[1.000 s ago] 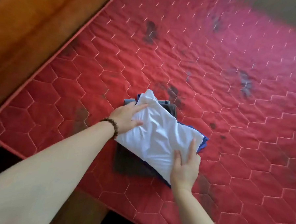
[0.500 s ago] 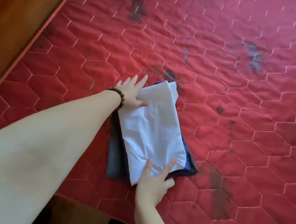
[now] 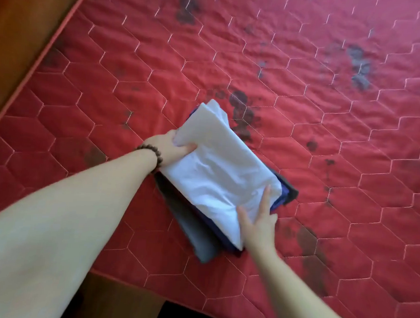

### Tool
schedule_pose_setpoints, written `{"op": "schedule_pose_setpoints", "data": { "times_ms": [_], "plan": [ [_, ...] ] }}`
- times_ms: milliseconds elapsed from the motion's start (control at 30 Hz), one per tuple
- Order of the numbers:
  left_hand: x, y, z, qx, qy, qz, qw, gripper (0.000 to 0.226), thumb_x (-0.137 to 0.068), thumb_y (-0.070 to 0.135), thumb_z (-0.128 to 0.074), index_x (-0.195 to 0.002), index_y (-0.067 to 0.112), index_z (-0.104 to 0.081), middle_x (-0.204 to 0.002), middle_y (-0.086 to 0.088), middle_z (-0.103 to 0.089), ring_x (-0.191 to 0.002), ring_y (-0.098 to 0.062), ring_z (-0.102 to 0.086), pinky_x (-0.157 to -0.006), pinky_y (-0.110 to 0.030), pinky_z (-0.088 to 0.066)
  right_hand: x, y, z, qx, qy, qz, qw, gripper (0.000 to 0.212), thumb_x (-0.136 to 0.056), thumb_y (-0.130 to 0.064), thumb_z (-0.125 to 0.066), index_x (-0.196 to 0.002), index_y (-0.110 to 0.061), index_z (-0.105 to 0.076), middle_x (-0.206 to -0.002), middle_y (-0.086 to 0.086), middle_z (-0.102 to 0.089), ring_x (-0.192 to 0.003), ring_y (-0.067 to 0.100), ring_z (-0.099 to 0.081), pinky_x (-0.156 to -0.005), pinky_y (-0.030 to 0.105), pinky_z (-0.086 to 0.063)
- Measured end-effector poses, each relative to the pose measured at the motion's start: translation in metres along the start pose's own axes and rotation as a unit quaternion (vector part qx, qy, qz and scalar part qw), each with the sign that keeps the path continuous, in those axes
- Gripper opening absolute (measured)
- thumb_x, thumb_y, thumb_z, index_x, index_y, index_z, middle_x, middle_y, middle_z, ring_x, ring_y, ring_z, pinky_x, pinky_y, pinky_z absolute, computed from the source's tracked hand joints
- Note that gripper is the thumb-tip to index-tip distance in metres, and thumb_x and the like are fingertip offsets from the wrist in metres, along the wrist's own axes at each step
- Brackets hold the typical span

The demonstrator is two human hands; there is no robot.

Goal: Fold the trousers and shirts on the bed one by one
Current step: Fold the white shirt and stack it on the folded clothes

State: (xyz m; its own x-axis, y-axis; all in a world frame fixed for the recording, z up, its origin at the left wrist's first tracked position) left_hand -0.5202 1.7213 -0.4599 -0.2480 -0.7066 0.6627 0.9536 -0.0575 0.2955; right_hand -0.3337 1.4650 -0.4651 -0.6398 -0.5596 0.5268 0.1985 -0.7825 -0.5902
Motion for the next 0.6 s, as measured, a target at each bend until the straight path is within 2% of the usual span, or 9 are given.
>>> {"op": "schedule_pose_setpoints", "data": {
  "times_ms": [100, 167, 267, 333, 400, 433, 500, 567, 600],
  "plan": [
    [0.026, -0.022, -0.027, 0.056, 0.017, 0.054, 0.997, 0.099, -0.065, 0.09, -0.032, -0.144, 0.031, -0.029, -0.127, -0.01, -0.06, -0.106, -0.035, -0.059, -0.078, -0.033, -0.038, -0.056, -0.019, 0.033, 0.111, -0.066, 0.089, 0.988, 0.086, -0.088, -0.032, -0.065, -0.15, -0.044, -0.006, -0.108, 0.019, -0.041, -0.104, 0.039, -0.051, -0.083, 0.028, -0.034],
    [0.05, -0.028, -0.056, 0.115, 0.009, 0.077, 0.99, 0.095, -0.072, 0.087, -0.034, -0.145, 0.026, -0.028, -0.13, -0.011, -0.059, -0.112, -0.034, -0.058, -0.08, -0.031, -0.038, -0.091, -0.034, 0.049, 0.178, -0.12, 0.122, 0.969, 0.086, -0.088, -0.029, -0.065, -0.149, -0.045, -0.007, -0.111, 0.019, -0.041, -0.107, 0.042, -0.052, -0.083, 0.03, -0.035],
    [0.087, -0.022, -0.094, 0.164, -0.01, 0.095, 0.982, 0.094, -0.077, 0.084, -0.033, -0.146, 0.021, -0.025, -0.128, -0.014, -0.059, -0.114, -0.035, -0.057, -0.087, -0.034, -0.041, -0.115, -0.051, 0.062, 0.259, -0.181, 0.139, 0.939, 0.087, -0.09, -0.033, -0.062, -0.145, -0.055, 0.001, -0.133, 0.02, -0.038, -0.118, 0.042, -0.047, -0.09, 0.033, -0.034],
    [0.099, -0.018, -0.1, 0.192, 0.005, 0.123, 0.974, 0.091, -0.079, 0.08, -0.036, -0.147, 0.02, -0.024, -0.129, -0.016, -0.058, -0.117, -0.037, -0.054, -0.095, -0.039, -0.042, -0.113, -0.057, 0.066, 0.278, -0.176, 0.158, 0.931, 0.086, -0.09, -0.034, -0.062, -0.147, -0.052, -0.001, -0.141, 0.019, -0.033, -0.123, 0.041, -0.044, -0.096, 0.035, -0.036],
    [0.107, -0.02, -0.084, 0.183, 0.084, 0.146, 0.969, 0.089, -0.081, 0.074, -0.043, -0.146, 0.016, -0.027, -0.139, -0.016, -0.047, -0.125, -0.037, -0.046, -0.102, -0.045, -0.038, -0.106, -0.058, 0.076, 0.293, -0.116, 0.157, 0.936, 0.083, -0.089, -0.04, -0.062, -0.147, -0.051, -0.004, -0.143, 0.013, -0.027, -0.123, 0.037, -0.041, -0.093, 0.039, -0.041],
    [0.116, -0.02, -0.069, 0.163, 0.152, 0.13, 0.966, 0.088, -0.081, 0.07, -0.049, -0.146, 0.015, -0.028, -0.142, -0.014, -0.042, -0.127, -0.036, -0.042, -0.102, -0.047, -0.037, -0.101, -0.056, 0.081, 0.3, -0.08, 0.149, 0.939, 0.08, -0.089, -0.045, -0.06, -0.146, -0.053, -0.005, -0.137, 0.011, -0.03, -0.116, 0.036, -0.044, -0.084, 0.038, -0.043],
    [0.137, -0.002, -0.043, 0.112, 0.292, 0.002, 0.95, 0.084, -0.078, 0.059, -0.062, -0.142, 0.014, -0.035, -0.139, -0.014, -0.04, -0.127, -0.033, -0.039, -0.101, -0.048, -0.035, -0.09, -0.051, 0.082, 0.305, -0.049, 0.135, 0.942, 0.073, -0.09, -0.05, -0.051, -0.144, -0.056, -0.002, -0.115, 0.009, -0.037, -0.092, 0.033, -0.05, -0.071, 0.035, -0.04],
    [0.157, 0.027, -0.047, -0.009, 0.329, -0.157, 0.931, 0.083, -0.071, 0.057, -0.069, -0.139, 0.017, -0.042, -0.141, -0.016, -0.038, -0.131, -0.034, -0.036, -0.104, -0.049, -0.033, -0.08, -0.041, 0.077, 0.307, -0.061, 0.113, 0.943, 0.068, -0.093, -0.052, -0.043, -0.144, -0.057, 0.003, -0.103, 0.008, -0.037, -0.078, 0.03, -0.047, -0.067, 0.036, -0.037],
    [0.16, 0.039, -0.062, -0.092, 0.299, -0.208, 0.927, 0.086, -0.071, 0.061, -0.067, -0.142, 0.022, -0.039, -0.147, -0.017, -0.032, -0.137, -0.034, -0.028, -0.108, -0.051, -0.028, -0.076, -0.036, 0.074, 0.306, -0.066, 0.101, 0.944, 0.067, -0.093, -0.054, -0.04, -0.143, -0.058, 0.005, -0.1, 0.008, -0.037, -0.077, 0.03, -0.047, -0.067, 0.036, -0.037]
  ]
}}
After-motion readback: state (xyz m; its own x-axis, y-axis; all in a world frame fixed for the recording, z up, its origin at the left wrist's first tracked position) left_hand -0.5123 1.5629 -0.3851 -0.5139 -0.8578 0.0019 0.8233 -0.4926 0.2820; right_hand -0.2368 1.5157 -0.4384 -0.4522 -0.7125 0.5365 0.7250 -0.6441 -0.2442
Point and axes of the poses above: each hand's wrist, its own x-axis away from the middle knuckle, its own z-axis out of the back of the hand, y = z × x, the point moved 8 cm from there along -x, towards the middle knuckle
